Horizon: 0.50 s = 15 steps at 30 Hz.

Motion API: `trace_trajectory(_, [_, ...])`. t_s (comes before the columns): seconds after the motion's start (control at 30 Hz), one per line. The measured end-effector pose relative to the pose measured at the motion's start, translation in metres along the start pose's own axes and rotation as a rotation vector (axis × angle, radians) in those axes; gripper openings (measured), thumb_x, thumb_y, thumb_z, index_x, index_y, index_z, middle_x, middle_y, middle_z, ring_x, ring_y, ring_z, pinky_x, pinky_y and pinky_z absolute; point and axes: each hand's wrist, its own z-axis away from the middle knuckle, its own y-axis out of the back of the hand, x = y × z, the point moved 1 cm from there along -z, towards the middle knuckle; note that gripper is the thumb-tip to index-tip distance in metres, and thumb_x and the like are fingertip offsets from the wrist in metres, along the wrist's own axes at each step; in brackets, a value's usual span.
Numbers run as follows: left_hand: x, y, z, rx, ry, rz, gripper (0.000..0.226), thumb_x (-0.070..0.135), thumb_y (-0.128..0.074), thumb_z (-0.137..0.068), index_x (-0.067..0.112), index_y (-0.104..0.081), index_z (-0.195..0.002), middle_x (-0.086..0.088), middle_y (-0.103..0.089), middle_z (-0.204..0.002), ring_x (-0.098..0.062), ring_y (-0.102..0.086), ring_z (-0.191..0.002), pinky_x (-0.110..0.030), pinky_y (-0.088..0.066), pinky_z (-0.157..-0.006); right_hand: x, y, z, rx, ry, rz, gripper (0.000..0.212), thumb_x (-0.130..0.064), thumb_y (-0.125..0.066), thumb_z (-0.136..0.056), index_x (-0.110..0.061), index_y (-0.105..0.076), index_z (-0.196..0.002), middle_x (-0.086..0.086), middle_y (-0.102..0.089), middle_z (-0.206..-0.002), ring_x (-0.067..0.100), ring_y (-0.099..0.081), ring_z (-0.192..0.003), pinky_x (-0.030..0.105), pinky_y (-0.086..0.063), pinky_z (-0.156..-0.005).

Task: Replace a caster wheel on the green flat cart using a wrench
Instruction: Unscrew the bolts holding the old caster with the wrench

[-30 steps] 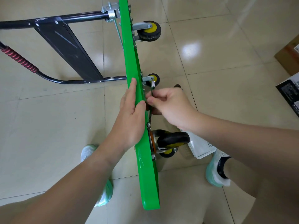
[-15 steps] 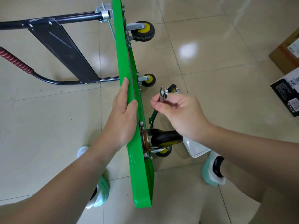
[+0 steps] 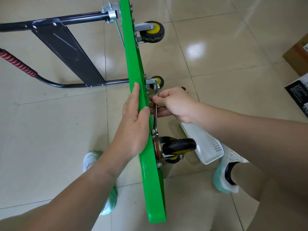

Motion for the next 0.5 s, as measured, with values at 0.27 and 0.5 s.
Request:
trace_trajectory(0.27, [-0.0003,-0.0001,0.0004,0.000,-0.007,0.006,0.065,0.018,-0.035,-0.110,0.038,-0.007,-0.166,0.022,-0.017,-0.162,0.018,-0.015,-0.140,0.010,-0.009,-0.099,-0.0033,-0.0068,-0.0074,0.034,-0.022,0.038,0.041,-0.015,-0.072,-0.092,0.002,-0.063,-0.127,0.019,-0.072,-0.110,0.030,-0.076,-0.080,0.040,-0.063,-0.072])
trace_trajectory(0.5, [0.0010,-0.0009,0.0006,0.003,-0.001,0.015,0.064,0.019,-0.034,-0.110,0.039,-0.008,-0.165,0.025,-0.018,-0.159,0.029,-0.020,-0.129,0.013,-0.010,-0.093,0.0031,-0.0063,-0.0026,0.073,0.029,0.084,0.039,-0.020,-0.070,-0.093,0.000,-0.065,-0.127,0.018,-0.069,-0.123,0.033,-0.071,-0.101,0.046,-0.062,-0.081])
